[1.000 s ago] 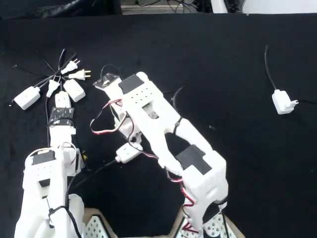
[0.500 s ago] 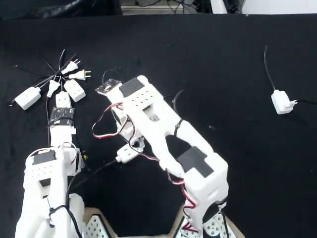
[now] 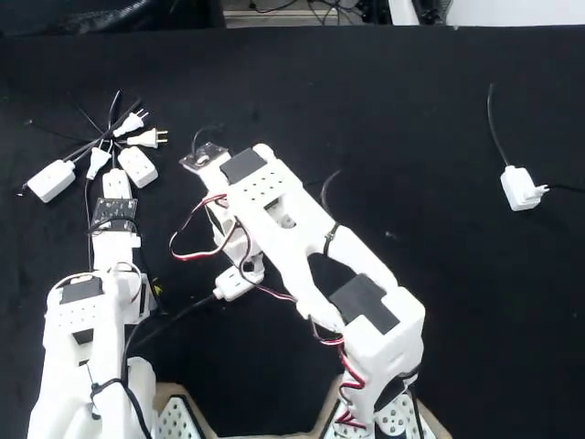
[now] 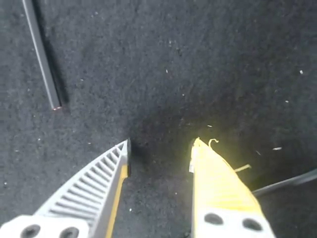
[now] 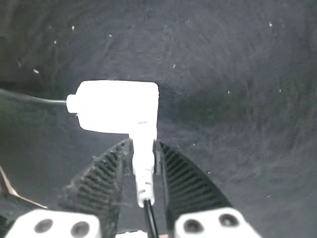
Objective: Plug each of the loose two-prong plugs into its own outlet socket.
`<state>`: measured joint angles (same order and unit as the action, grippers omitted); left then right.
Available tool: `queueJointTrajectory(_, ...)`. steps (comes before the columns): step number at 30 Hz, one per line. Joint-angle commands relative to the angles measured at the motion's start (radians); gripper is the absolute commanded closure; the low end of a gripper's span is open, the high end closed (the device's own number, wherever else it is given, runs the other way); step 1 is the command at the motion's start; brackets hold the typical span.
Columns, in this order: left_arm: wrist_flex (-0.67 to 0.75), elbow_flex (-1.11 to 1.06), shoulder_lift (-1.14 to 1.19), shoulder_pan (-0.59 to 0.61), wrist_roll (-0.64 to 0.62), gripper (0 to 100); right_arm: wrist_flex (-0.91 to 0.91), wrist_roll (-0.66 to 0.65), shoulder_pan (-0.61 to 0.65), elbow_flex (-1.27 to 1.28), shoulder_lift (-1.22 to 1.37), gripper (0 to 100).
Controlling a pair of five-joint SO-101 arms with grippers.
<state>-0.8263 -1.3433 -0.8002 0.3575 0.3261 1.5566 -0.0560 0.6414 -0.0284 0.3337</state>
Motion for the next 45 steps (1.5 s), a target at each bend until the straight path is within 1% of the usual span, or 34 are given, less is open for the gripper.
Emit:
queueJointTrajectory(1,0.006,-0.005,-0.006,-0.021,-0.006,79,-0.015,0.063,0.018,0.001,-0.036,98.8)
queueJointTrajectory(5,0.006,-0.005,-0.006,-0.021,-0.006,79,0.005,0.083,0.023,0.002,-0.036,98.8)
queueJointTrajectory(11,0.006,-0.005,-0.006,-0.021,-0.006,79,-0.002,0.063,0.025,0.004,-0.036,98.8)
queueJointTrajectory(16,0.006,-0.005,-0.006,-0.021,-0.006,79,0.006,0.095,0.046,-0.002,-0.036,98.8)
queueJointTrajectory(26,0.006,-0.005,-0.006,-0.021,-0.006,79,0.006,0.101,0.044,0.004,-0.036,98.8)
queueJointTrajectory(32,0.006,-0.005,-0.006,-0.021,-0.008,79,-0.005,0.101,0.046,-0.001,-0.007,98.8)
queueJointTrajectory(37,0.006,-0.005,-0.006,-0.021,-0.008,79,-0.055,0.1,0.049,0.002,0.061,98.8)
queueJointTrajectory(45,0.006,-0.005,-0.006,-0.021,-0.006,79,-0.055,0.101,0.051,-0.002,0.065,98.8)
